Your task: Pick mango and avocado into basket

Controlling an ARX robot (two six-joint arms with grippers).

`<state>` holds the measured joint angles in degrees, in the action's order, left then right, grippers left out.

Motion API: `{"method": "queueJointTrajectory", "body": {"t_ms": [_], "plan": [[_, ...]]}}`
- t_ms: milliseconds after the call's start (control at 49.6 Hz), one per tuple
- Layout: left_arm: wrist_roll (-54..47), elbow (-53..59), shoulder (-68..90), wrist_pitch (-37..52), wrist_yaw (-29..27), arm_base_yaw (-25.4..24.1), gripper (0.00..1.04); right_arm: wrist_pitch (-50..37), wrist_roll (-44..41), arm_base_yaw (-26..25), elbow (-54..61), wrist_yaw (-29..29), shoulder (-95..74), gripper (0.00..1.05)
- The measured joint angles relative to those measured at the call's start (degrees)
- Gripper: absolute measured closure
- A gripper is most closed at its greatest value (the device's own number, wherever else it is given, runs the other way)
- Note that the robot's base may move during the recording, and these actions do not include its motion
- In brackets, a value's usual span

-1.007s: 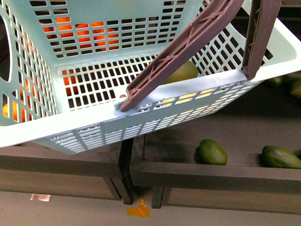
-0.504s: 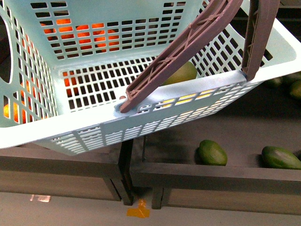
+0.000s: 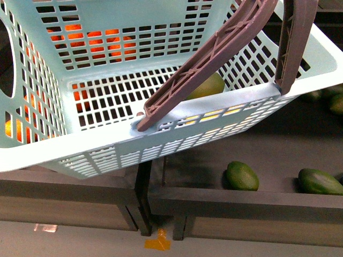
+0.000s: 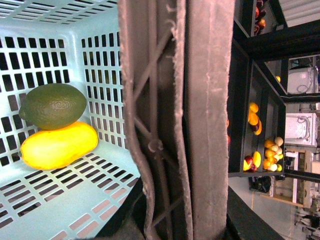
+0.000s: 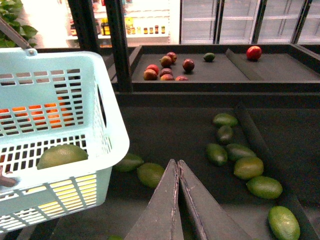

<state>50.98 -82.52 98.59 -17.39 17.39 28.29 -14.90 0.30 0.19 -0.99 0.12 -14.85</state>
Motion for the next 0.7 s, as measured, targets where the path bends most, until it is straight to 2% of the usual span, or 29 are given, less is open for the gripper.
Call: {"method": "queueJointTrajectory", "body": {"t_ms": [322,443,645,705], "plan": [[0.0,0.0,0.0,0.0,0.02,0.0,0.87,4.59,0.0,0.0,0.0,0.0,4.57,1.03],[-0.02,0.0,0.0,0.0,0.07,0.0,0.87,13.97,-0.02,0.0,-0.02,-0.02,12.37,1.03],[-0.07,0.0,0.0,0.0,0.0,0.04,0.87,14.75,-0.02,0.0,-0.02,-0.07,14.43,1.03],[0.02,0.0,0.0,0.0,0.0,0.04,0.87,14.78,-0.11,0.0,-0.02,-0.07,14.49,0.97]]}}
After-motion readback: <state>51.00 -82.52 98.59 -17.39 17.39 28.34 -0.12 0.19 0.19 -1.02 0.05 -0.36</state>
